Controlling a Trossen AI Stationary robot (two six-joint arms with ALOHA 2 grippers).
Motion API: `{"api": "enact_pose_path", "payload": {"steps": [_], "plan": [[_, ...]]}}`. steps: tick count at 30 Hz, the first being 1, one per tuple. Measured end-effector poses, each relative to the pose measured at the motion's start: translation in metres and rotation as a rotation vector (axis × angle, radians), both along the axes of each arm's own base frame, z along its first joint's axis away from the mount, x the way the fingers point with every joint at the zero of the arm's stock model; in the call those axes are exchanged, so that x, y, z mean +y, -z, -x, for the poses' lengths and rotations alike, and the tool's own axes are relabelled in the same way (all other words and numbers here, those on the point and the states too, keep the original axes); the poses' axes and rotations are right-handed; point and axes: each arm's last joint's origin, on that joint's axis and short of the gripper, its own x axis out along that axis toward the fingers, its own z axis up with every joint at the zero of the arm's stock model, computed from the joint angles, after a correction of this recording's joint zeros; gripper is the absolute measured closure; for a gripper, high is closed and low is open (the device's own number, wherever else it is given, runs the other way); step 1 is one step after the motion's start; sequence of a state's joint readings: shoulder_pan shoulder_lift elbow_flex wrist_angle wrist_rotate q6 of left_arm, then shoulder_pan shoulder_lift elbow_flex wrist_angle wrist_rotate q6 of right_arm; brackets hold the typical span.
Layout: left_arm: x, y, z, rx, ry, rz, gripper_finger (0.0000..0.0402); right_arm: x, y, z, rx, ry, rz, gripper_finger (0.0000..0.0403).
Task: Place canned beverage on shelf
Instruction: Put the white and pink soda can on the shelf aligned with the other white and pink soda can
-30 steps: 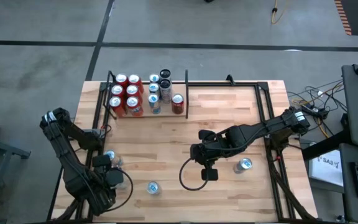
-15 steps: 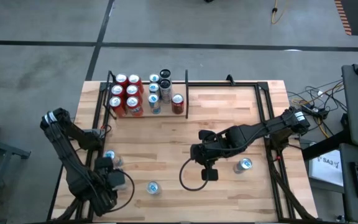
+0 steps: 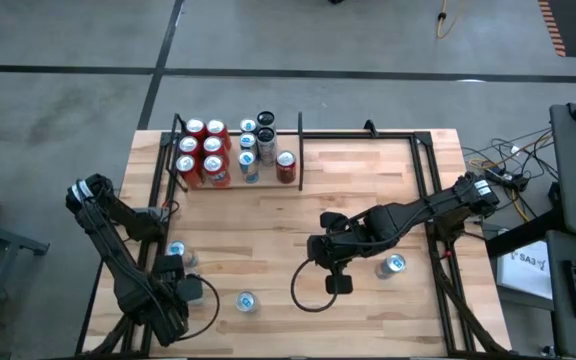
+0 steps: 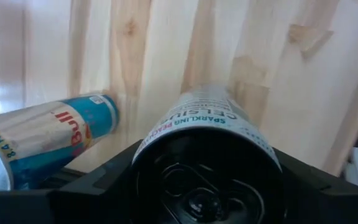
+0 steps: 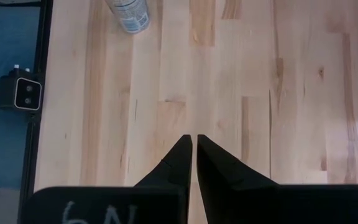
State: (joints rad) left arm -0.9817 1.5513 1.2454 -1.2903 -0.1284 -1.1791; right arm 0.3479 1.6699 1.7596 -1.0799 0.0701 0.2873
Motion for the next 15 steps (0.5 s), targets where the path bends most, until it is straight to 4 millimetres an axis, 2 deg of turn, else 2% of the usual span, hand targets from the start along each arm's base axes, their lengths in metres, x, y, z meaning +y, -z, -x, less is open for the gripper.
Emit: {"api": "enact_pose_path", "payload": {"steps": [6, 12, 15], "plan": [[-0.002, -0.026, -0.005, -0.057, 0.011, 0.003, 0.0162, 0.005, 0.001, -0.002, -0.035, -0.049, 0.021, 0.039], [0.014, -0.065, -0.012, -0.098, -0.039, -0.076, 0.0162, 0.008, 0.013, -0.012, -0.153, -0.067, 0.113, 0.039], [0.024, -0.083, -0.023, -0.146, -0.033, -0.071, 0.0162, 0.007, 0.025, -0.015, -0.179, -0.064, 0.173, 0.039]]}}
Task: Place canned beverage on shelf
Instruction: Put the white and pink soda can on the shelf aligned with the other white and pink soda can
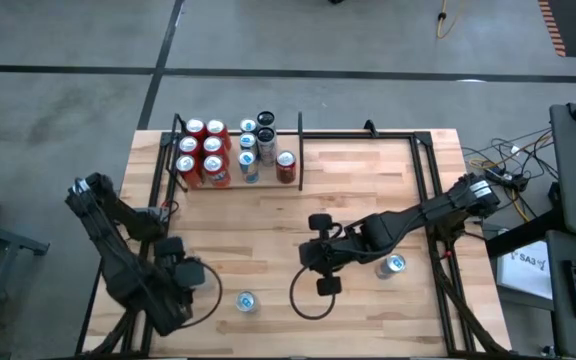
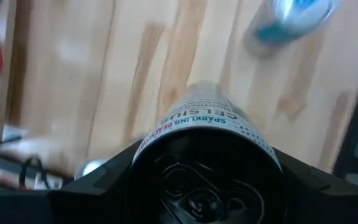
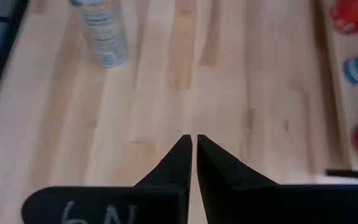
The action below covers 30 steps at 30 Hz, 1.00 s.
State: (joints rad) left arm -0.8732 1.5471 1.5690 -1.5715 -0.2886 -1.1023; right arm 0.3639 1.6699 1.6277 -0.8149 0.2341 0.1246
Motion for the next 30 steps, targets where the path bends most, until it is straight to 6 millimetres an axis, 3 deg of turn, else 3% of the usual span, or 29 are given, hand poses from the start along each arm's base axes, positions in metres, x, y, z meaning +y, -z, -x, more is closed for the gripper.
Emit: {"api": "enact_pose_path", "payload": {"steps": [8, 17, 25, 30], "plan": [[0.044, -0.029, -0.042, -0.08, 0.063, -0.066, 0.0162, 0.001, 0.026, -0.008, -0.075, -0.081, 0.048, 0.039], [0.119, -0.039, -0.086, -0.071, 0.152, -0.173, 0.0162, -0.001, 0.032, -0.002, -0.01, -0.092, 0.076, 0.039], [0.183, -0.043, -0.109, -0.116, 0.158, -0.243, 0.0162, -0.009, 0.018, 0.016, 0.048, -0.081, 0.087, 0.039], [0.212, -0.045, -0.115, -0.168, 0.091, -0.245, 0.0162, -0.02, 0.003, 0.032, 0.068, -0.058, 0.085, 0.039]]}}
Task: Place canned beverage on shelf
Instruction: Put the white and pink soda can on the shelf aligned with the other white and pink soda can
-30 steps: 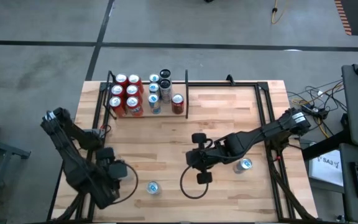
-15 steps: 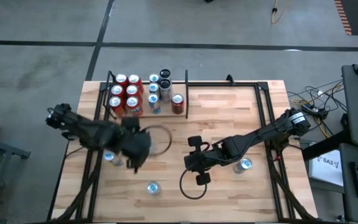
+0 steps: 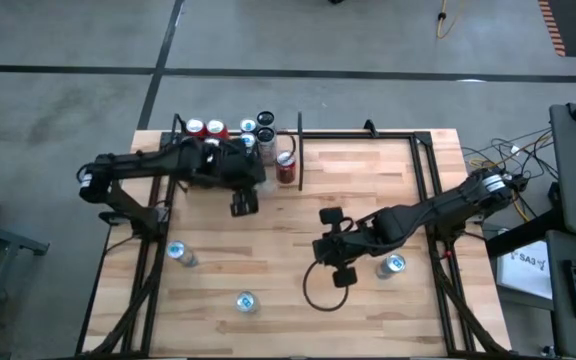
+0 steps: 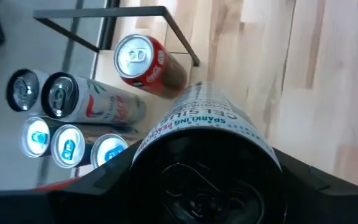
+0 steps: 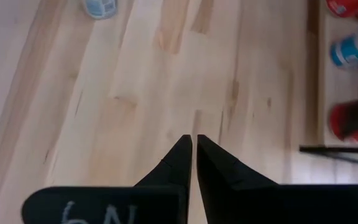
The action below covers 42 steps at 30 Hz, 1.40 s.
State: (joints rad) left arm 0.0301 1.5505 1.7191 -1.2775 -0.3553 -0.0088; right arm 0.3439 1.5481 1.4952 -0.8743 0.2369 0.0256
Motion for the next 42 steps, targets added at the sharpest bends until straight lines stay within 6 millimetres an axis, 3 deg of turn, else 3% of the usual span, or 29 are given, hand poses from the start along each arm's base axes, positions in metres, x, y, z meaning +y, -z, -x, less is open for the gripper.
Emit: {"api": "enact_pose_path", "payload": {"steps": [10, 20, 28, 35, 42], "plan": [[0.022, 0.022, -0.017, 0.115, 0.011, 0.032, 0.0162, -0.022, -0.028, 0.027, -0.044, 0.061, -0.031, 0.039], [0.034, 0.053, -0.039, 0.254, 0.056, 0.016, 0.0162, -0.024, -0.023, 0.03, -0.031, 0.069, -0.031, 0.039], [0.045, 0.063, -0.044, 0.295, 0.045, 0.028, 0.0162, -0.024, -0.022, 0.029, -0.033, 0.064, -0.028, 0.039], [0.03, 0.059, -0.043, 0.261, 0.037, 0.059, 0.0162, -0.025, -0.002, 0.009, -0.216, 0.014, -0.027, 0.039], [0.006, 0.053, -0.035, 0.268, 0.053, 0.138, 0.0162, -0.055, 0.039, -0.017, -0.552, 0.098, -0.064, 0.039]]}}
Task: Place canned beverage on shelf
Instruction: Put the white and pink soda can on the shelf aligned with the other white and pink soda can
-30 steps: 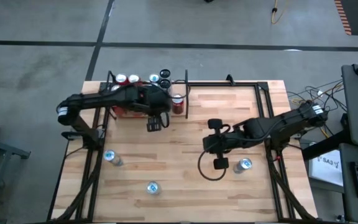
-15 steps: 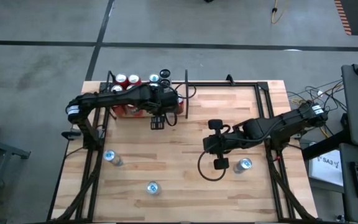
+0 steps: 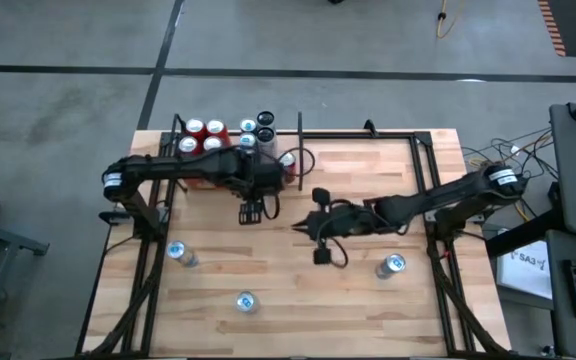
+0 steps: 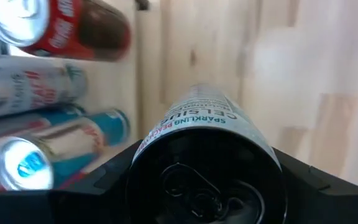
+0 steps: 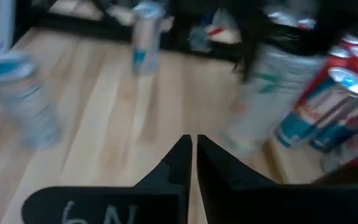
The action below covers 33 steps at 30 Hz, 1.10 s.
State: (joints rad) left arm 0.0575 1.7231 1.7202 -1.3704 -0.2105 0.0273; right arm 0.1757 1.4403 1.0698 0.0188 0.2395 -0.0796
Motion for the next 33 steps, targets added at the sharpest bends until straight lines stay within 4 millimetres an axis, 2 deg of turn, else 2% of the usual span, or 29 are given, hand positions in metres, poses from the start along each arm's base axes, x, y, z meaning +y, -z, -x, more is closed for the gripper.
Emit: {"api": "enact_pose_path", "payload": {"steps": [3, 9, 12, 15, 18, 21, 24, 28, 33], "plan": [[-0.009, -0.005, 0.006, 0.001, 0.009, 0.041, 0.0162, -0.013, 0.013, -0.007, -0.091, 0.047, -0.052, 0.039], [-0.019, -0.013, 0.013, -0.026, 0.024, 0.044, 0.0162, -0.022, 0.037, -0.023, -0.062, 0.073, -0.089, 0.0371], [-0.02, -0.016, 0.013, -0.051, 0.023, 0.046, 0.0162, -0.02, 0.042, -0.037, -0.057, 0.065, -0.072, 0.0331], [-0.019, -0.016, 0.013, -0.054, 0.022, 0.044, 0.0162, -0.02, 0.043, -0.052, -0.059, 0.066, -0.058, 0.0273], [-0.019, -0.017, 0.013, -0.059, 0.023, 0.044, 0.0162, -0.021, 0.042, -0.065, -0.039, 0.145, -0.013, 0.0205], [-0.019, -0.016, 0.014, -0.054, 0.013, 0.046, 0.0162, -0.025, 0.04, -0.071, -0.023, 0.305, 0.042, 0.0142], [-0.019, -0.017, 0.014, -0.058, 0.007, 0.048, 0.0162, -0.028, 0.041, -0.074, -0.012, 0.302, 0.029, 0.0091], [-0.019, -0.018, 0.012, -0.076, 0.005, 0.046, 0.0162, -0.031, 0.049, -0.081, 0.016, 0.2, -0.036, 0.0049], [-0.02, -0.019, 0.009, -0.117, 0.013, 0.045, 0.0162, -0.042, 0.056, -0.09, -0.024, 0.217, -0.052, 0.004]]}}
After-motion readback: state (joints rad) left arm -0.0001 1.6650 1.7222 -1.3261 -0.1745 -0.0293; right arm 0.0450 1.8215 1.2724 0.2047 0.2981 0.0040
